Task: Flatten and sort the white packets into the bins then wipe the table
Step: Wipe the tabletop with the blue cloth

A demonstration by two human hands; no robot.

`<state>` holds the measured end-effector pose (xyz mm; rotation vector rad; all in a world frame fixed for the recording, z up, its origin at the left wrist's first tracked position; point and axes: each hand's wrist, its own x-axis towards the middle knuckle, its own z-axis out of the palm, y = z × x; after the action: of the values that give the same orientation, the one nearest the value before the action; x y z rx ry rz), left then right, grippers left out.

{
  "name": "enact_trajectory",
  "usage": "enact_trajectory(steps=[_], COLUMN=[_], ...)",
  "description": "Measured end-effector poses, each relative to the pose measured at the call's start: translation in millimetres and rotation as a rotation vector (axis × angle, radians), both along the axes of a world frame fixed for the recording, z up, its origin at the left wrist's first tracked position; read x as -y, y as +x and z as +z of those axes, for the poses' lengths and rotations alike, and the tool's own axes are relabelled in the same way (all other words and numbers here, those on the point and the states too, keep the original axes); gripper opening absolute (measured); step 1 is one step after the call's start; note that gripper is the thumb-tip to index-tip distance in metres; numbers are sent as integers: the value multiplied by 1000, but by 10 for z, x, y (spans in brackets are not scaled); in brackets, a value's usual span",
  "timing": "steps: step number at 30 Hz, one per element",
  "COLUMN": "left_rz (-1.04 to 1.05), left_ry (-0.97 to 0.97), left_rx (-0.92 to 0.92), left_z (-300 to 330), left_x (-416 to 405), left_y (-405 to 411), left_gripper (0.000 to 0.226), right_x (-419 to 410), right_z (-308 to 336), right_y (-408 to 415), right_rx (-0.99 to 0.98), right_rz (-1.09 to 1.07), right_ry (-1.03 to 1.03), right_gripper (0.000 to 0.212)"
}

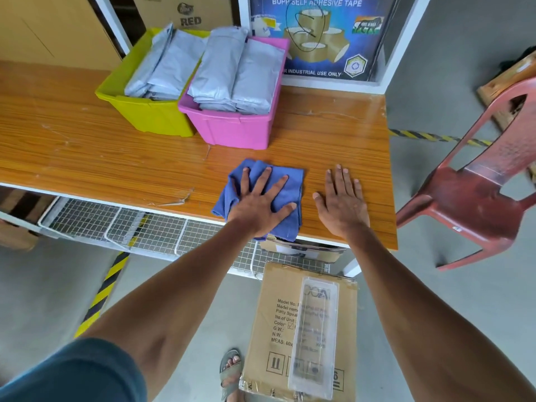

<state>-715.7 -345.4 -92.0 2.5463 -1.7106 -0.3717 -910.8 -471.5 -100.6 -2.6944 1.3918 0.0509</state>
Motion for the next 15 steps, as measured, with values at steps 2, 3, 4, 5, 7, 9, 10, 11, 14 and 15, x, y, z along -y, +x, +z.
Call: enact_trajectory(steps=[2,3,4,5,7,9,10,11,14,15], left_rz=[79,134,176,188,120,62,67,78,102,126], left_ry=[14,40,71,103,153,158,120,51,-269,-365], left_rx=[-17,-11,5,34,73,43,21,15,69,50], left_z=[21,37,49,72,148,291,381,464,665,716], left_x=[5,8,13,10,7,-15,-34,-68,-191,-222], left_y=[147,218,268,294,275,209,187,181,277,355], left_gripper=[82,82,82,82,83,81,78,71,44,38], right_x=[2,1,-4,-17,-56,-127,-153,-173,-207,-227], right_z=[-2,7,6,14,26,54,79,108,271,346], right_y=[-9,-23,-34,-36,-24,-5,9,23,142,228], right_rx=[-4,-4,-3,-1,1,6,17,37,168,225], right_rz=[10,10,8,7,1,-10,-21,-38,-52,-38], right_ry=[0,2,8,16,50,95,123,161,276,305], right_gripper=[74,74,74,74,73,73,73,72,70,70])
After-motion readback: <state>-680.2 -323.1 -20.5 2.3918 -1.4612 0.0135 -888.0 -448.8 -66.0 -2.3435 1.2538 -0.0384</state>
